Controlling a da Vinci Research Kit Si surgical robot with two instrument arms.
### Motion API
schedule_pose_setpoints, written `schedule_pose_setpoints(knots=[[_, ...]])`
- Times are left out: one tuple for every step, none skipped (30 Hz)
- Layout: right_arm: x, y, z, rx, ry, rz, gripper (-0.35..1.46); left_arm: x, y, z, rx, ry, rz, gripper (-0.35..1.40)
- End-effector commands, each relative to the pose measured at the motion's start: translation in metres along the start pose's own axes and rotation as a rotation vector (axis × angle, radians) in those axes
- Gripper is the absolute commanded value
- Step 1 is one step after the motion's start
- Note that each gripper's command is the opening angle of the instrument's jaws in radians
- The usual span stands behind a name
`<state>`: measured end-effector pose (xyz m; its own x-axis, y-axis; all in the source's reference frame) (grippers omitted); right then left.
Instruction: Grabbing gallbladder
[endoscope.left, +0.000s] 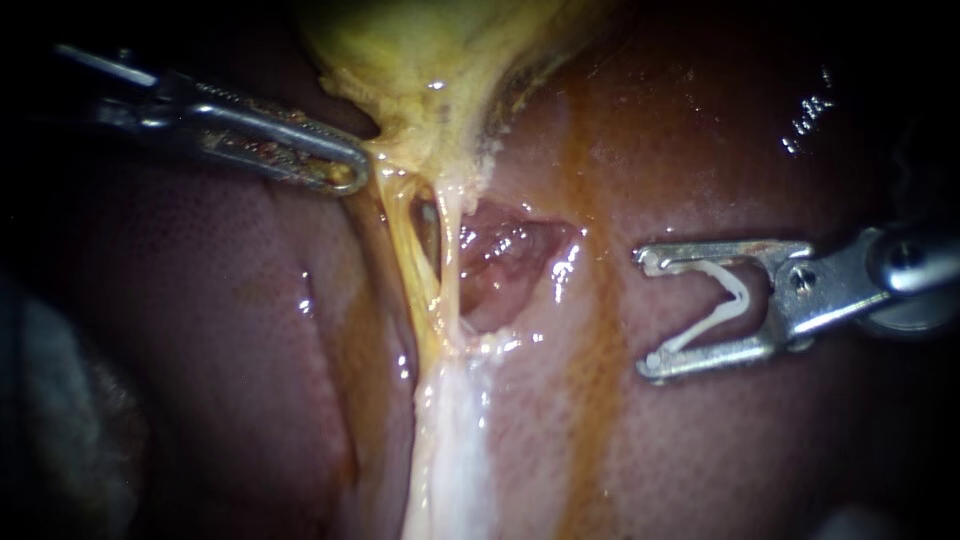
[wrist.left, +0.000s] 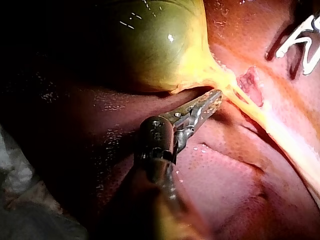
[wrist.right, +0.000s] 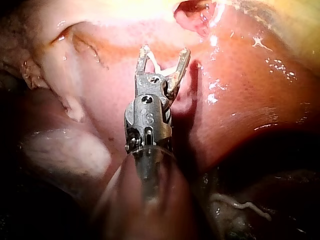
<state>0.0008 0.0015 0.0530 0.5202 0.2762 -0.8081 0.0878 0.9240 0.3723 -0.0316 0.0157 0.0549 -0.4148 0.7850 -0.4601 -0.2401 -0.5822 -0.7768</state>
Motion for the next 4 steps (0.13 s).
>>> schedule_pose_setpoints(knots=[[0.0, 0.0, 0.0, 0.0, 0.0, 0.0, 0.5, 0.0, 0.0, 0.0, 0.0, 0.0, 0.001, -0.35], [0.0, 0.0, 0.0, 0.0, 0.0, 0.0, 0.5, 0.0, 0.0, 0.0, 0.0, 0.0, -0.005, -0.35], [0.0, 0.0, 0.0, 0.0, 0.0, 0.0, 0.5, 0.0, 0.0, 0.0, 0.0, 0.0, -0.005, -0.35], [0.0, 0.0, 0.0, 0.0, 0.0, 0.0, 0.5, 0.0, 0.0, 0.0, 0.0, 0.0, -0.005, -0.35]])
